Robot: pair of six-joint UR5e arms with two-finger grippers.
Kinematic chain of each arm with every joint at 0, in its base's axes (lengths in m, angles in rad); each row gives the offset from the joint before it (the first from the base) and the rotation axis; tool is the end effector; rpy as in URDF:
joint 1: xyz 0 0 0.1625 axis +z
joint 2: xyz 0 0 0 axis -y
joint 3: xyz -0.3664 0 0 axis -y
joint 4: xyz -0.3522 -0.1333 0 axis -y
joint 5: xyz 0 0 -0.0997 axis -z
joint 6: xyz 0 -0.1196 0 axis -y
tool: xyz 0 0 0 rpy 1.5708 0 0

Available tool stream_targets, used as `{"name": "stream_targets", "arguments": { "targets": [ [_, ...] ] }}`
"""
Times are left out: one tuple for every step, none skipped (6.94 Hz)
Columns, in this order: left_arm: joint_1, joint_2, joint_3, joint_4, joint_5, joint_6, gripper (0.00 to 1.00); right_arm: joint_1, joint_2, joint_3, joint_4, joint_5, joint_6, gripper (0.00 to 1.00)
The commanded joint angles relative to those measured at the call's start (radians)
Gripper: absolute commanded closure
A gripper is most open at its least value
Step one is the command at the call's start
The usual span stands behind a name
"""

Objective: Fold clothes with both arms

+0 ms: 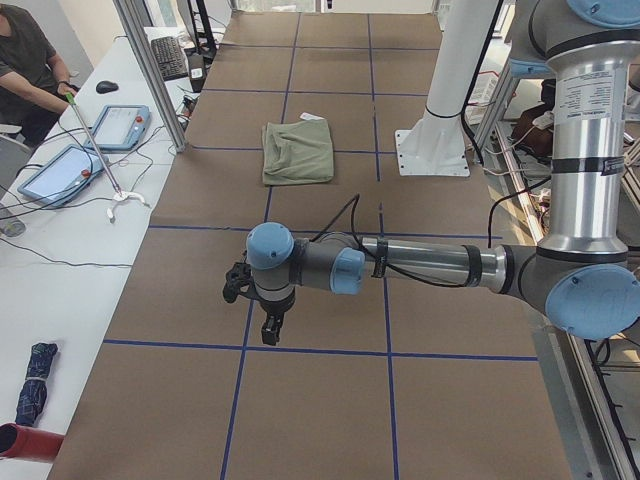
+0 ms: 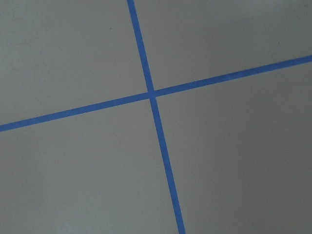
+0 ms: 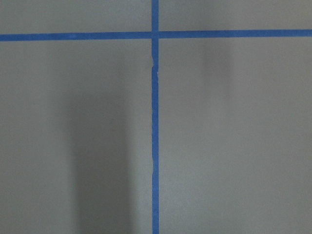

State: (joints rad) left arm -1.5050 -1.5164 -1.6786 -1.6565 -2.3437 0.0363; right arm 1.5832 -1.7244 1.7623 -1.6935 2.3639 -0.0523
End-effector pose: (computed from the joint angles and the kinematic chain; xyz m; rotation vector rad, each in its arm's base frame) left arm -0.0206 -0.4447 0.5805 0.1208 0.7742 0.1506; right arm 0.0529 -0.3875 0.6033 -0.0546 -0.7948 -0.0041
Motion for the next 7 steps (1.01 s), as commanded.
{"name": "stream_targets", "arguments": {
  "targets": [
    [0.0,-0.001,0.0,0.0,0.0,-0.003,0.0,0.0,0.005,0.0,0.0,0.0,0.0,0.0],
    [0.0,-0.001,0.0,0.0,0.0,-0.003,0.0,0.0,0.006,0.0,0.0,0.0,-0.001,0.0],
    [0.0,-0.002,0.0,0.0,0.0,-0.003,0.0,0.0,0.006,0.0,0.0,0.0,-0.001,0.0],
    [0.0,-0.002,-0.001,0.0,0.0,-0.003,0.0,0.0,0.008,0.0,0.002,0.0,-0.001,0.0],
    [0.0,-0.002,-0.001,0.0,0.0,-0.003,0.0,-0.002,0.017,-0.001,0.0,0.0,-0.001,0.0],
    [0.0,-0.002,-0.001,0.0,0.0,-0.003,0.0,-0.002,0.029,-0.001,0.0,-0.002,-0.001,0.0],
    [0.0,-0.002,-0.001,0.0,0.0,-0.003,0.0,-0.002,0.034,-0.003,0.0,-0.002,0.003,0.0]
  ]
}}
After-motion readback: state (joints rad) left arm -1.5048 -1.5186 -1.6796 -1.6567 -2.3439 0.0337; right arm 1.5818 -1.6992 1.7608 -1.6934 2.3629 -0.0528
